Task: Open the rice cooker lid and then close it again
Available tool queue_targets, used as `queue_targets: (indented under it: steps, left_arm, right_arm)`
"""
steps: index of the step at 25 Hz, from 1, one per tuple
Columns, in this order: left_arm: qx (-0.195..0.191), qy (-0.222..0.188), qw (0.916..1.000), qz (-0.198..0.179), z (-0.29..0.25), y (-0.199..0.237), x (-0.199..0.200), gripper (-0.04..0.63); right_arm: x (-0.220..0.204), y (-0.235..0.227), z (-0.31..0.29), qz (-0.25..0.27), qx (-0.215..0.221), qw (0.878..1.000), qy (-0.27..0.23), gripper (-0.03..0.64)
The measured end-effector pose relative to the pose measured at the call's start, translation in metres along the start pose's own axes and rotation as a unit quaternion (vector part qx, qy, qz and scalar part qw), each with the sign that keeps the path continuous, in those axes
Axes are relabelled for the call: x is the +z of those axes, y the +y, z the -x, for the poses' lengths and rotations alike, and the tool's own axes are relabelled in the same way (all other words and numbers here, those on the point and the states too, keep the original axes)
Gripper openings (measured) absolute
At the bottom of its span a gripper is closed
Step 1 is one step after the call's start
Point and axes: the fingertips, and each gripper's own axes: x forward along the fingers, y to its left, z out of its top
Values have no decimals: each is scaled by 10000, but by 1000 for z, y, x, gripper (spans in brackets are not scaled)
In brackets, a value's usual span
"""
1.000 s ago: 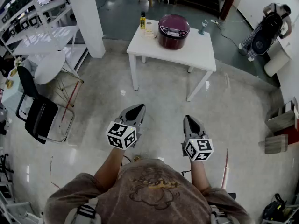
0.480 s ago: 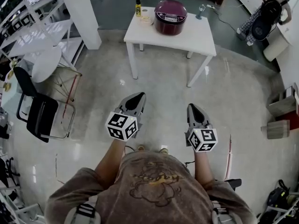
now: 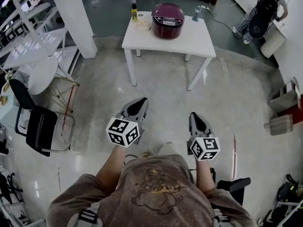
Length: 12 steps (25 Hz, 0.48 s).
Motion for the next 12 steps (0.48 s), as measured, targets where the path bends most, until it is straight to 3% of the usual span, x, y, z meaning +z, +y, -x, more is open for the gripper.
queue_targets:
  steps: [12]
  left_arm:
    - [70,-68,9999,-26,-47,29,13,21]
  right_arm:
    - [11,-21,-63,-7,147,9999,-35,3]
